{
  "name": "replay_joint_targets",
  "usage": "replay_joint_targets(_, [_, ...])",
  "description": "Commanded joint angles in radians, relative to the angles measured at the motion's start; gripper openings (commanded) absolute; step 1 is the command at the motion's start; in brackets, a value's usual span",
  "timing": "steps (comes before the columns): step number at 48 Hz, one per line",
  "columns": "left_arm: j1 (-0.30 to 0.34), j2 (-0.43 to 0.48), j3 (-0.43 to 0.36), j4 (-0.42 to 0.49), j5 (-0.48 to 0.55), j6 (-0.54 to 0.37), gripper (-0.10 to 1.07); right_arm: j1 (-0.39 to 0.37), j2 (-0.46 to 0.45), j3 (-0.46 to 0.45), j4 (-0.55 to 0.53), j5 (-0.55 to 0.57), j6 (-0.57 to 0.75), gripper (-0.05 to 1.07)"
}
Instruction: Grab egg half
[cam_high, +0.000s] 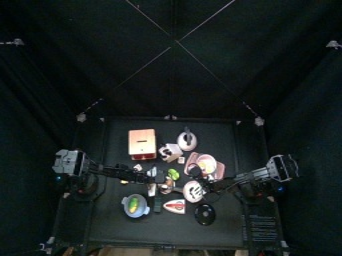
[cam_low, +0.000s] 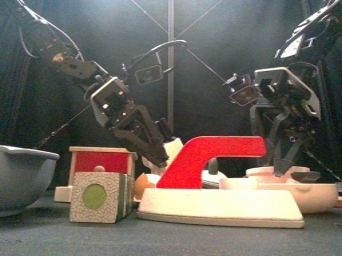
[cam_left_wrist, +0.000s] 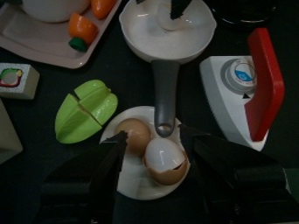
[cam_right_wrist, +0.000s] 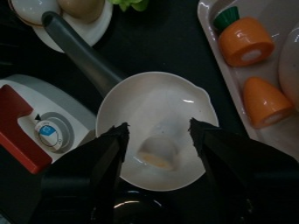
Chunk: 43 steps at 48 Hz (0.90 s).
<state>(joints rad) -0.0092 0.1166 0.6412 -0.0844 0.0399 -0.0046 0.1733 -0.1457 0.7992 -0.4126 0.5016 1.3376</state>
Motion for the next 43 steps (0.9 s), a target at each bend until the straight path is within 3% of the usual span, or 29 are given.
replay_joint_targets(1, [0.006, 0.012, -0.066, -0.052, 0.087, 0.002, 0.87, 0.005, -0.025, -0.005, -0.017, -0.005, -0.002, 0.9])
replay_joint_targets(7, [0.012, 0.054, -0.124, -0.094, 0.189, 0.0, 0.87, 0.009, -0.025, 0.005, -0.029, -0.008, -0.002, 0.9])
replay_joint_targets(23, [0.012, 0.104, -0.179, -0.1, 0.295, 0.0, 0.87, 0.02, -0.025, 0.012, -0.04, -0.008, -0.002, 0.9])
replay_joint_targets(43, [0.012, 0.071, -0.175, -0.06, 0.304, 0.0, 0.84, 0.021, -0.021, 0.009, -0.043, -0.008, 0.0, 0.9])
